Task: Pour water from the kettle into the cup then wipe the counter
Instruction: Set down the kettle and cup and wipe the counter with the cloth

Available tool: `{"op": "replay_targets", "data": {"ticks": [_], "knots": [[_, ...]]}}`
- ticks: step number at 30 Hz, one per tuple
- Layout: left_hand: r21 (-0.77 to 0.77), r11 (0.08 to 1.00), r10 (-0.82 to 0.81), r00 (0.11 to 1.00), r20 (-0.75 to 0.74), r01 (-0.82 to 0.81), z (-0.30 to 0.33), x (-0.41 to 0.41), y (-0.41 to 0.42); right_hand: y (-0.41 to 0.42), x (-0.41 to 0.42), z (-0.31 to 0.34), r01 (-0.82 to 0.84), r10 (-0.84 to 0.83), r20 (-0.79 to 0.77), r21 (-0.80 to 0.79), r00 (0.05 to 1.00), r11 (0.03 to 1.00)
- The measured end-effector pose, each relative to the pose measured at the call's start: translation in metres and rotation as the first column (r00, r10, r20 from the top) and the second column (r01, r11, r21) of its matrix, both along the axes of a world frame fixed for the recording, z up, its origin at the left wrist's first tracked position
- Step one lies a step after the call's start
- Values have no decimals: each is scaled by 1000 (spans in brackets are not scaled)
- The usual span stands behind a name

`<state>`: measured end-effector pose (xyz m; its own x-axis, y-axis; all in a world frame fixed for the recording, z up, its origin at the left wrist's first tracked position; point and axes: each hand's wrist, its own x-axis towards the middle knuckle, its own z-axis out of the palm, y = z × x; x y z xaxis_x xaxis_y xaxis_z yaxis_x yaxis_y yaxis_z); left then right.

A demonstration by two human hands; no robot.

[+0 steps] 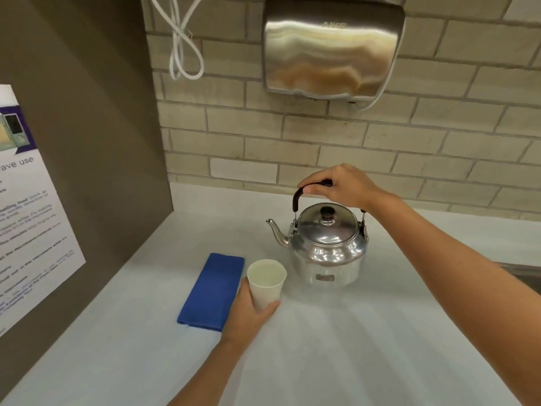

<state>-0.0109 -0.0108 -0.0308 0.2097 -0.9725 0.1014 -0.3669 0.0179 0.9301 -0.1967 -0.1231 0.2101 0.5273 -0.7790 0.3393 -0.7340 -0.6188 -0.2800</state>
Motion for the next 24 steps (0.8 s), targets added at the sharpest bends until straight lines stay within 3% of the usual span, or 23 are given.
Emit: {"op": "replay_targets", "data": {"ticks": [9,19,24], "knots": [[35,999,18,1000,7,-18,-7,2,-4,-58,37,-58,-14,3,164,66,987,998],[56,998,9,1000,-7,-8,-6,3,-4,-90,50,-91,3,-48,196,222,979,975],[59,998,11,1000,-1,-11,-6,4,-3,-91,51,-94,-7,-41,206,227,978,974]]}}
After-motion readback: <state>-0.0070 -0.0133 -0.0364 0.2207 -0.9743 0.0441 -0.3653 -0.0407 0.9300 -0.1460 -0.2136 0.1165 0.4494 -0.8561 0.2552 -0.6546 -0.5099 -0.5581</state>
